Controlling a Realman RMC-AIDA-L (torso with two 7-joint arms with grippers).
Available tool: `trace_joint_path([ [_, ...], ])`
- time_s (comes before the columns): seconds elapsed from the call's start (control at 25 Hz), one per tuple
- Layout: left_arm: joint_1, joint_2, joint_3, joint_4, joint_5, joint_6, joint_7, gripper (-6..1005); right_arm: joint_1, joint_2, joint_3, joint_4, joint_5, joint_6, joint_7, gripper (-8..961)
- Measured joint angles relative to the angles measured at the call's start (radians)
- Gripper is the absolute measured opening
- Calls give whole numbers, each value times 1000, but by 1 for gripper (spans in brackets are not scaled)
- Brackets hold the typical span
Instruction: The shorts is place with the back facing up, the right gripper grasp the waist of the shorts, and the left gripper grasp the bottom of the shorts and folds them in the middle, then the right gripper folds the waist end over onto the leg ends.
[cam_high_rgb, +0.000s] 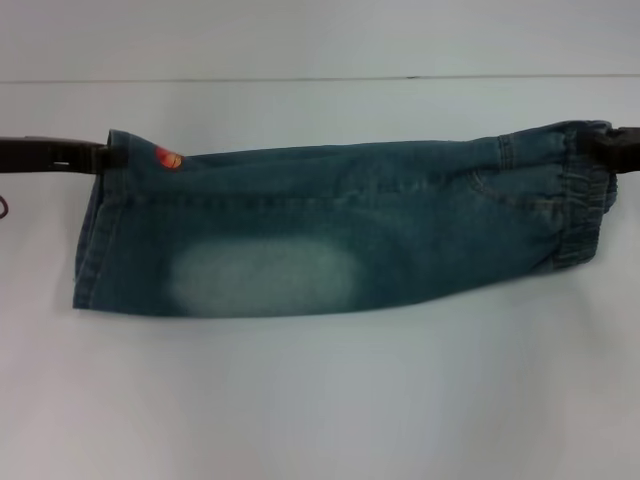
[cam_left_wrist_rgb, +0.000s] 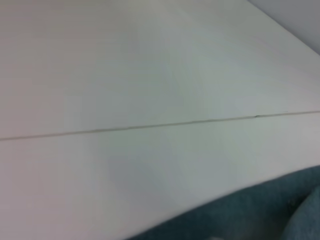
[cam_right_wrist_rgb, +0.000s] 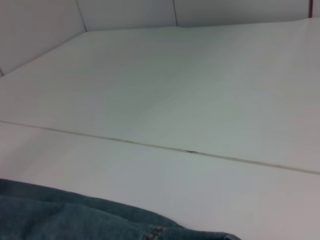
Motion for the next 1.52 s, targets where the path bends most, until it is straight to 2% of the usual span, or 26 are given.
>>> trace_joint_path([
  [0.32, -7, 0, 8, 0, -23, -42, -12, 35, 8, -12, -1, 3, -1, 30, 6, 54],
  [0.56, -11, -8, 11, -8, -34, -77, -9, 56, 23, -13, -9, 26, -6, 77, 2, 53],
  [0.88, -9, -28, 84, -32, -64, -142, -2, 84, 40, 3, -73, 55, -14, 181, -7, 54],
  [1.24, -10, -31, 108, -39, -90, -174, -1, 115, 50, 2, -82, 55, -15, 192, -5, 54],
  [1.52, 1, -56, 112, -28, -92, -260, -35, 139, 53, 2, -82, 55, -15, 185, 7, 55],
])
